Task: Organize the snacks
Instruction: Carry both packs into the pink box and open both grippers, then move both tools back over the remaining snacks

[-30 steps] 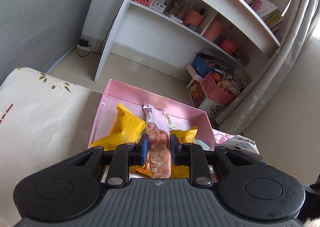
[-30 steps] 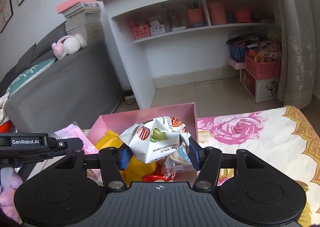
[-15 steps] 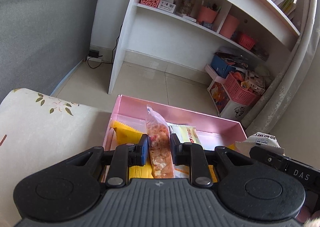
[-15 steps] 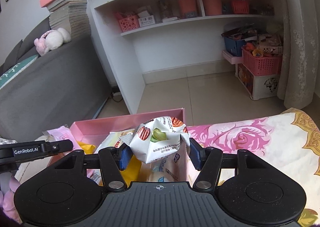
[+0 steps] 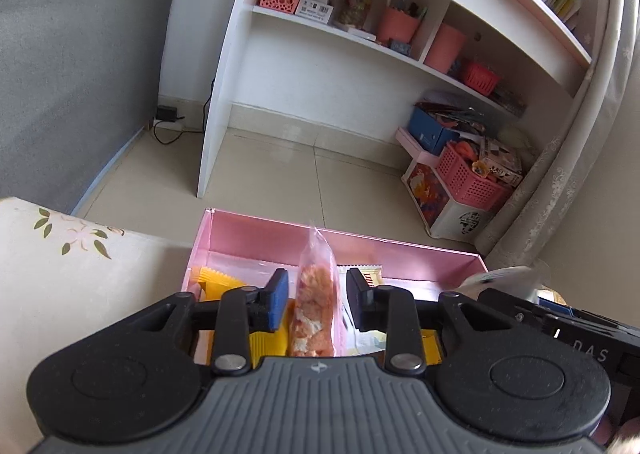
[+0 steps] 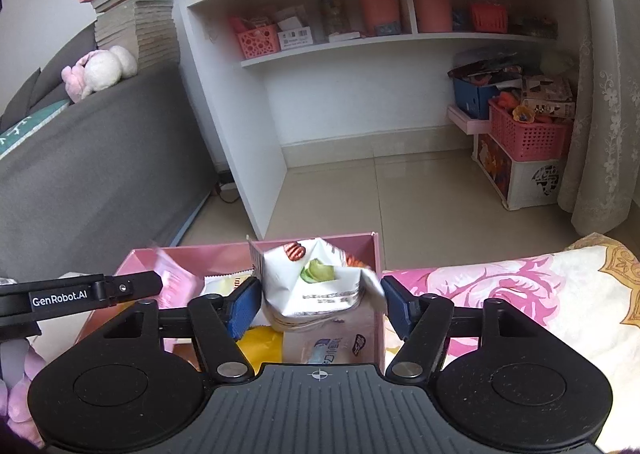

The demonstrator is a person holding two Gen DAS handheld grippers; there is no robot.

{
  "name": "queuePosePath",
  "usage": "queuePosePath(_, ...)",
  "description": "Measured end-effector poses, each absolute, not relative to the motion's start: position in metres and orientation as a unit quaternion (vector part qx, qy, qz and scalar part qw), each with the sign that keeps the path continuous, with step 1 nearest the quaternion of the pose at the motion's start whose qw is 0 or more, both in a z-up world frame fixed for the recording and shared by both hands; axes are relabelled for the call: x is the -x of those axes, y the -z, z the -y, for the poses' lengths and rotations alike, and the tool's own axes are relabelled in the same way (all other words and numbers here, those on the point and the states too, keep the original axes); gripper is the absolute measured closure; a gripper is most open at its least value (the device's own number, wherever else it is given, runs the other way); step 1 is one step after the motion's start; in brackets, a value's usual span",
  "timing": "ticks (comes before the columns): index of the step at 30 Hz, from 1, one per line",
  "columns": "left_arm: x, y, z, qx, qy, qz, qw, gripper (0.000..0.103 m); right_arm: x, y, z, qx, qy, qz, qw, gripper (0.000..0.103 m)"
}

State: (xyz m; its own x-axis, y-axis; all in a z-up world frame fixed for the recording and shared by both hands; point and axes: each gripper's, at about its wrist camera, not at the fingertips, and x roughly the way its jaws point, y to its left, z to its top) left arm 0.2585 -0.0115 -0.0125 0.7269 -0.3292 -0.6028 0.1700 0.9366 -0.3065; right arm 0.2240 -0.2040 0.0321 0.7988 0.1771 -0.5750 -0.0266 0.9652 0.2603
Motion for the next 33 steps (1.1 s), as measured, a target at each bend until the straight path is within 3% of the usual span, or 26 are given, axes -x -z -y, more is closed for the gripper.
queuePosePath(2, -0.256, 0.011, 0.012, 0.108, 0.137, -0.341, 0.924, 0.062, -0.223, -0.033, 0.205, -0.126, -0.058, -0.312, 0.94, 0.027)
queuePosePath(15, -0.222, -0.005, 0.001, 0.09, 0.166, -0.369, 0.91, 0.021, -0.188, -0.056, 0.2, -0.124, -0.053, -0.313, 0.94, 0.016)
queuePosePath(33, -0.151, -0.02, -0.022, 0.051, 0.158, -0.382, 0.909, 0.001, -0.1, -0.077, 0.172, -0.122, -0.054, -0.322, 0.937, 0.006)
